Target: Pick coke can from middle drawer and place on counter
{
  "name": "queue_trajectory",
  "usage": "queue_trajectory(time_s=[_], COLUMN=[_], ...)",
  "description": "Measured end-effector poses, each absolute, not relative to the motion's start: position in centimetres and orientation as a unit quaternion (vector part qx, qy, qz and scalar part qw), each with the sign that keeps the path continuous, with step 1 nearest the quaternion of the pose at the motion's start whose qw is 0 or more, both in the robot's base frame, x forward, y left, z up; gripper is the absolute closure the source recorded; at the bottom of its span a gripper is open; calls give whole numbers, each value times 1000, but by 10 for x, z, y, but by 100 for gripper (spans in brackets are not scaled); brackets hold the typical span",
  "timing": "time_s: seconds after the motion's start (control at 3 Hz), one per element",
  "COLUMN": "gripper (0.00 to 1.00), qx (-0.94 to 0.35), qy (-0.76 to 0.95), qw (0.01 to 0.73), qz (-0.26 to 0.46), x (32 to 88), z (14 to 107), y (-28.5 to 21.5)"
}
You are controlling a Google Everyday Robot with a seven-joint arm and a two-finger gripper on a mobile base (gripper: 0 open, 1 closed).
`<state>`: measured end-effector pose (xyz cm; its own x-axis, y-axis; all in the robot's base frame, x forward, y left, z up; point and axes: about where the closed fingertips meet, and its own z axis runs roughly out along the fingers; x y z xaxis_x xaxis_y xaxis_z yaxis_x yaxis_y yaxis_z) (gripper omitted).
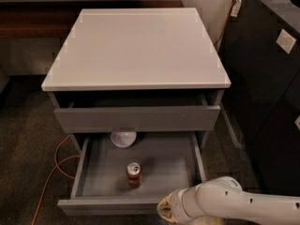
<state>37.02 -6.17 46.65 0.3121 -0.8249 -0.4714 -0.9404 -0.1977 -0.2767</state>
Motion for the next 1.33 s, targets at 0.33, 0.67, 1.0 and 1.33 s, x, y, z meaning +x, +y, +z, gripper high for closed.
queue_trajectory(time_s=[0.33, 0.67, 1.0, 1.33], gripper=[100, 98, 67, 36], qx=[-773, -775, -773, -771], qy=[566, 562, 564, 561], qw=[262, 266, 271, 281], qz=[113, 112, 104, 108], x=[356, 355, 370, 398], z=[474, 483, 497, 511], y=[-56, -54, -56, -59])
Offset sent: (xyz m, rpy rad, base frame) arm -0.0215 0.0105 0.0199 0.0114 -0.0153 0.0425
